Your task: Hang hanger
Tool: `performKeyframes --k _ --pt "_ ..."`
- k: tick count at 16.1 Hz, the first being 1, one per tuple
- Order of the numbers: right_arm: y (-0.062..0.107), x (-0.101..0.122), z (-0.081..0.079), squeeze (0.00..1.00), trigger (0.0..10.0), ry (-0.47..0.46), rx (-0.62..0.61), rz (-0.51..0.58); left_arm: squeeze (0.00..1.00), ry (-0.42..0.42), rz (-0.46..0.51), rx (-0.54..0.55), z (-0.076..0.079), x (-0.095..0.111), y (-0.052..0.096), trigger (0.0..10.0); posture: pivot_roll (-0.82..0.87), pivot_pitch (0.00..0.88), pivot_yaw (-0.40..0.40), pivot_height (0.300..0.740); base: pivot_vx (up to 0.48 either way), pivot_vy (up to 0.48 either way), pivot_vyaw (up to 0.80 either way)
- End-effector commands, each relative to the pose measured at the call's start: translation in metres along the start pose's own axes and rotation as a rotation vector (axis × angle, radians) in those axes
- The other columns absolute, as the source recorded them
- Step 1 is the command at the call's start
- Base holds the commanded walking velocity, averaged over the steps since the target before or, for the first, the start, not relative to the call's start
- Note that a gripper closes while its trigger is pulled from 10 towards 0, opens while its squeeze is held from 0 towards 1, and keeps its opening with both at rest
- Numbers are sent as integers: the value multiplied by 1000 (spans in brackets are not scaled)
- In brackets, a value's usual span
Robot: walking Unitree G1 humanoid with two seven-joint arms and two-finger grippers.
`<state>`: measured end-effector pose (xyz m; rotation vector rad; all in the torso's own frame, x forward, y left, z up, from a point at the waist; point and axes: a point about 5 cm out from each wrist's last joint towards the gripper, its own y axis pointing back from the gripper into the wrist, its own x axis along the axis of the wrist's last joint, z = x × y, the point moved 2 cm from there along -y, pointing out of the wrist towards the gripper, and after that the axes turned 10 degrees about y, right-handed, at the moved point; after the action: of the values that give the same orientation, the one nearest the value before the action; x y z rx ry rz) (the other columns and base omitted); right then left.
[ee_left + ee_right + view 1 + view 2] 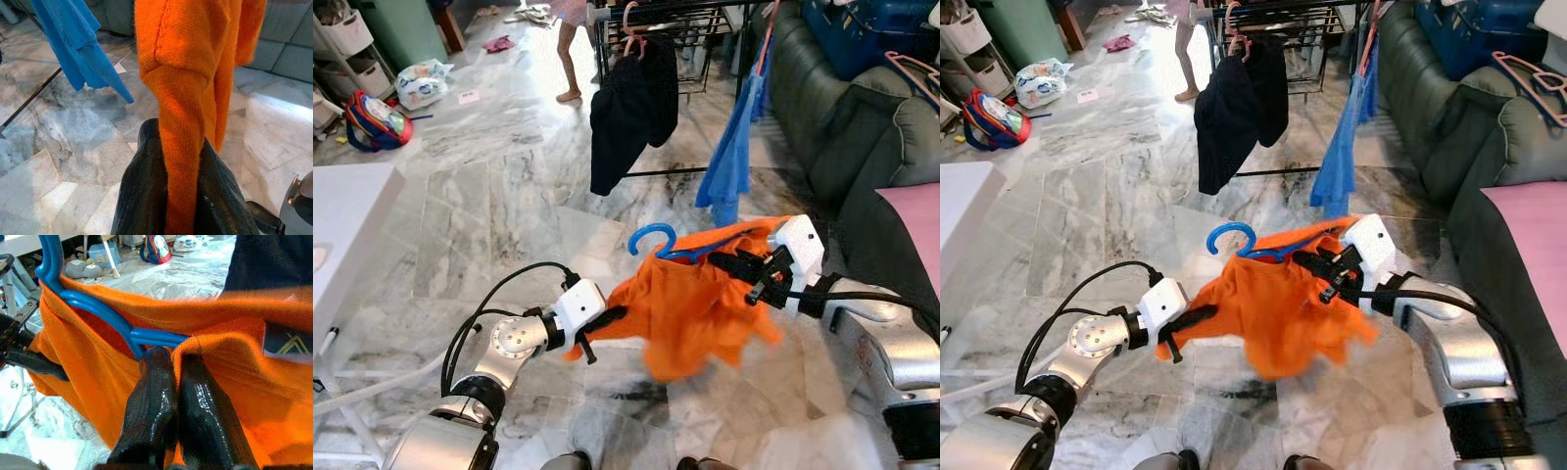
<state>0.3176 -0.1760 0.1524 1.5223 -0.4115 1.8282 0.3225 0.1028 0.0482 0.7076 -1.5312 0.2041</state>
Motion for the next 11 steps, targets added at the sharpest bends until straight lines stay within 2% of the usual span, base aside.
performKeyframes --k 1,11 --pt "-8 11 -11 0 0 14 59 44 0 -39 19 -36 5 6 -4 0 -132 144 58 740 0 0 0" --pt "-8 11 -11 0 0 14 59 44 0 -39 19 -36 5 6 -4 0 -132 144 58 740 0 0 0"
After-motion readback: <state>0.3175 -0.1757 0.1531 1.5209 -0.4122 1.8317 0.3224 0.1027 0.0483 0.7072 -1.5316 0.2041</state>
